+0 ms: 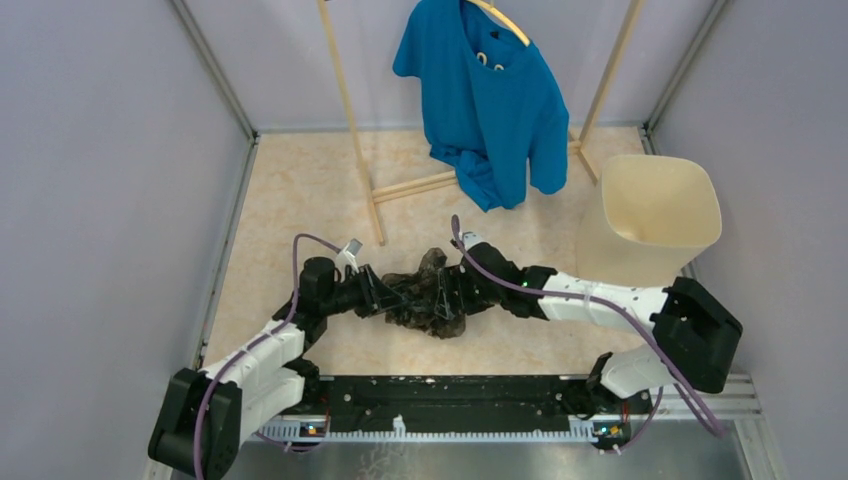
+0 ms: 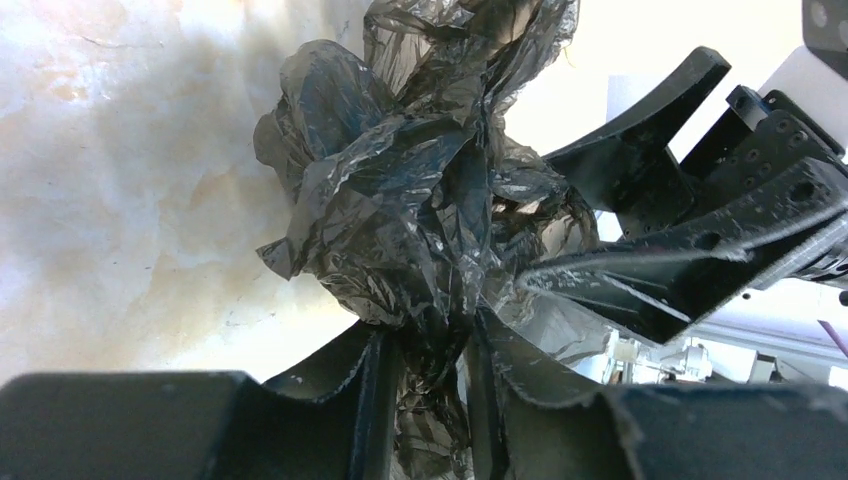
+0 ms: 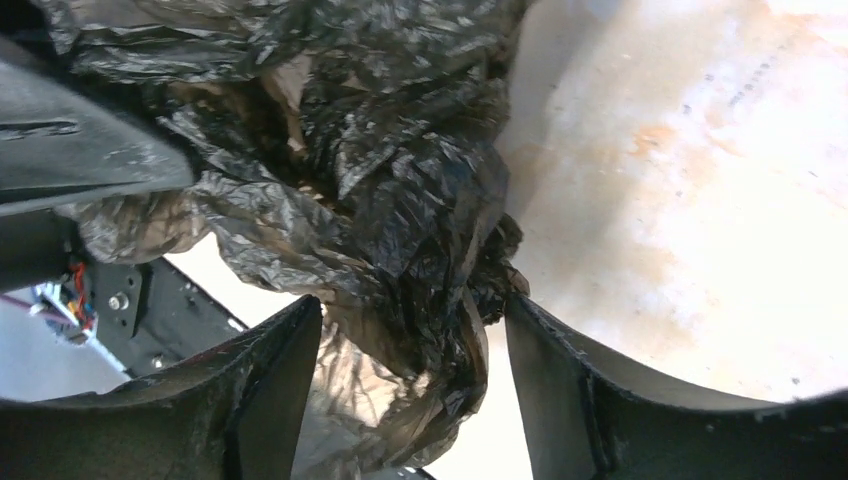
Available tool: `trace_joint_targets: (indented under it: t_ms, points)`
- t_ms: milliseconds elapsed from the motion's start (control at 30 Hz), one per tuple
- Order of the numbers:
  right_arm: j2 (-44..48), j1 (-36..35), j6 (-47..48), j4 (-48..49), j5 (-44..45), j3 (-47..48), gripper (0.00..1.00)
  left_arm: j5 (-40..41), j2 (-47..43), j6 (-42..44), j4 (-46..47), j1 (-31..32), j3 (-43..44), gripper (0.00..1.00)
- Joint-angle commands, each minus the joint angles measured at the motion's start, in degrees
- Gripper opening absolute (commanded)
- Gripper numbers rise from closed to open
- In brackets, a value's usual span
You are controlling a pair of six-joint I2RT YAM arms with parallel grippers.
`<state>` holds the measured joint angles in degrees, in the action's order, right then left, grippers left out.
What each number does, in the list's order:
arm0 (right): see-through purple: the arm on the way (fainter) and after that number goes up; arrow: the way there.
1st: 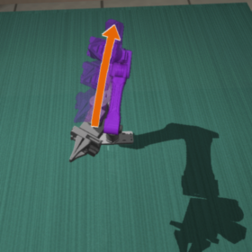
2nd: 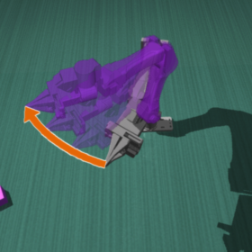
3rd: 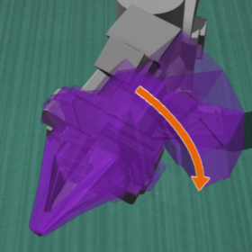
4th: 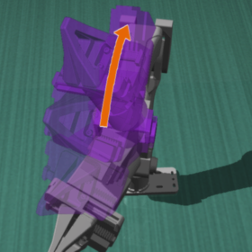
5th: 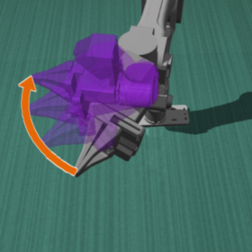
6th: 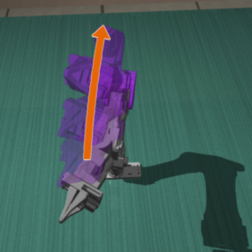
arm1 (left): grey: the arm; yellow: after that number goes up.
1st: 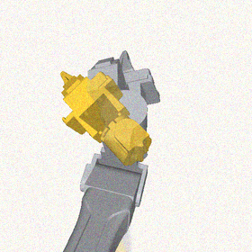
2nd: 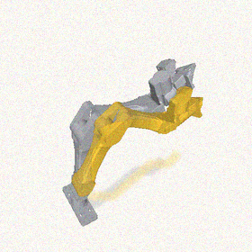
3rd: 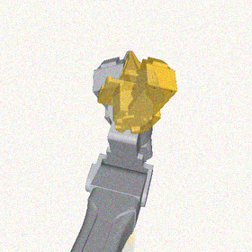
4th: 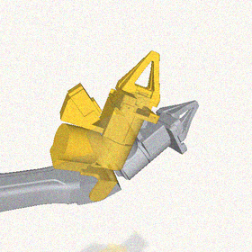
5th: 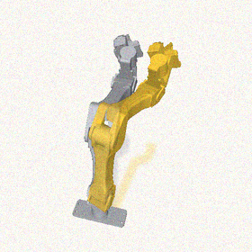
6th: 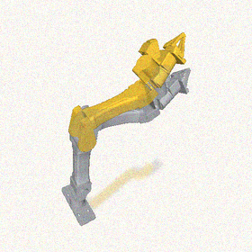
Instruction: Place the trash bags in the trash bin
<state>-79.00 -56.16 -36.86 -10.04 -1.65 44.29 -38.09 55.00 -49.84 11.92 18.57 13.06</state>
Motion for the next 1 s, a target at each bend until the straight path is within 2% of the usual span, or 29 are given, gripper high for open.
trace_joint_targets:
  t_ms: [0, 67, 167, 233, 500, 733, 967]
  points:
    - [1.15, -0.53, 0.78, -0.88, 5.28, -0.89, 0.63, 2.13, -1.14, 1.33, -2.10, 0.23, 0.57, 0.39]
    - [3.49, -0.53, 2.09, -0.69, 5.12, -3.40, 0.55, 4.03, -1.16, 2.54, -4.71, 0.19, 1.56, 0.45]
    - [7.12, -0.53, 3.08, 0.21, 4.99, -7.89, 0.43, 5.80, -0.33, 4.27, -6.09, 0.15, 2.77, 0.46]
    - [9.35, -0.57, 3.70, 0.08, 5.50, -10.30, 0.30, 6.93, 0.75, 5.80, -7.81, 0.14, 4.45, 0.46]
    - [21.20, -0.53, 7.74, -7.39, 14.11, -11.62, 0.00, 6.44, 7.03, 12.02, -14.26, 0.12, 13.02, 0.32]
    - [32.65, -0.44, 15.54, -18.22, 25.93, -3.39, 0.00, 8.96, 10.06, 19.77, -24.33, 0.05, 22.30, 0.30]
    - [33.59, -0.46, 20.02, -25.46, 26.26, 6.16, 0.00, 9.04, 7.64, 25.32, -30.71, 0.13, 29.73, 0.29]
